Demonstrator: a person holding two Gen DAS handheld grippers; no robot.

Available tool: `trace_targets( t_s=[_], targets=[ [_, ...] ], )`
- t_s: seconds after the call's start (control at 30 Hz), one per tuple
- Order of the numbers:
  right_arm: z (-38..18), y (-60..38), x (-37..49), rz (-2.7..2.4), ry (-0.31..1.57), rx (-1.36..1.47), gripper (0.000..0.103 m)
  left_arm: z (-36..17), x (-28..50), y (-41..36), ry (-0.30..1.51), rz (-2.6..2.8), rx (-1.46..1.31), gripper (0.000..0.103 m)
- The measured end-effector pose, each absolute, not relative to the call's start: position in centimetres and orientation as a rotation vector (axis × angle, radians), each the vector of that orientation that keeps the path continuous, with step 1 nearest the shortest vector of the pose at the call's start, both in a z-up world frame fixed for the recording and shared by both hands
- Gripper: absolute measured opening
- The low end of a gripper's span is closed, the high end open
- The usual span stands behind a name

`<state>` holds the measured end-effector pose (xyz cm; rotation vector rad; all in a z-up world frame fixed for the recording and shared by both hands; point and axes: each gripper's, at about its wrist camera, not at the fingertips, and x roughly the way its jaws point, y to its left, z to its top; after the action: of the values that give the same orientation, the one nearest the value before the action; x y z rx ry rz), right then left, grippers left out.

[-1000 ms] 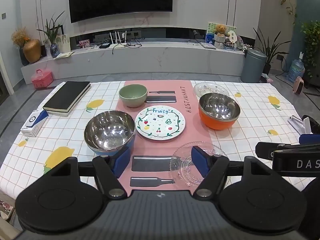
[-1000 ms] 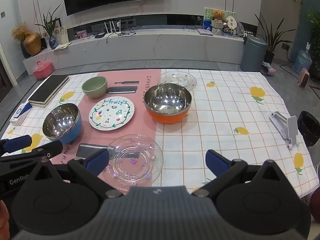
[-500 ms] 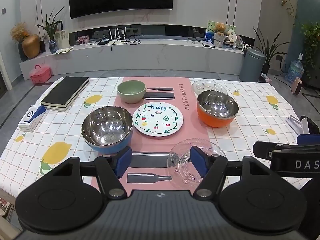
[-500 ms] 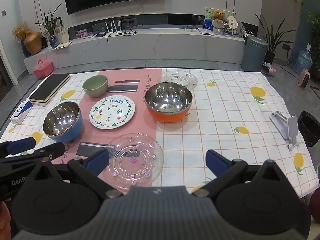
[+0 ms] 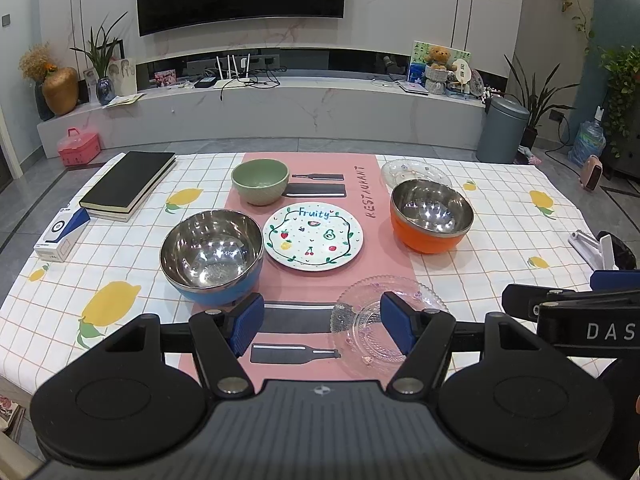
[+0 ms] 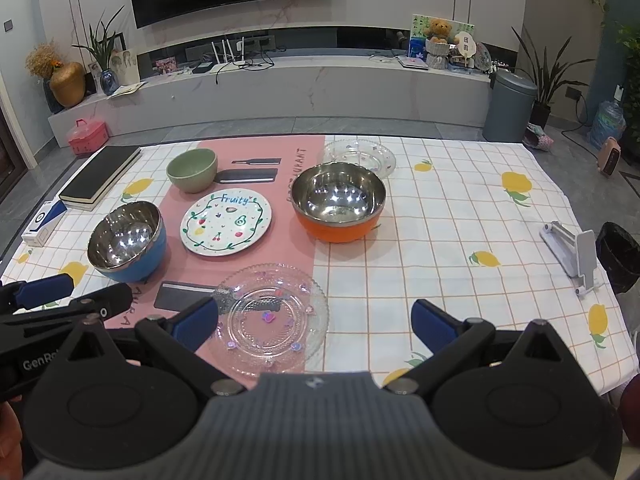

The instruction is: Organize plates and bowls

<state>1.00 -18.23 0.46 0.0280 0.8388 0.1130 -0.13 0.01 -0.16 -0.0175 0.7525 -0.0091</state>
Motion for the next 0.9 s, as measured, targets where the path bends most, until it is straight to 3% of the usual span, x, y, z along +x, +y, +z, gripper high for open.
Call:
trace_targets(
  t_s=[0.9],
  targets=[
    [0.50, -18.22, 0.83, 0.116, 0.839, 0.029, 0.100, -0.11, -0.34, -0.32, 0.754, -0.023, -0.021, 0.079]
  ],
)
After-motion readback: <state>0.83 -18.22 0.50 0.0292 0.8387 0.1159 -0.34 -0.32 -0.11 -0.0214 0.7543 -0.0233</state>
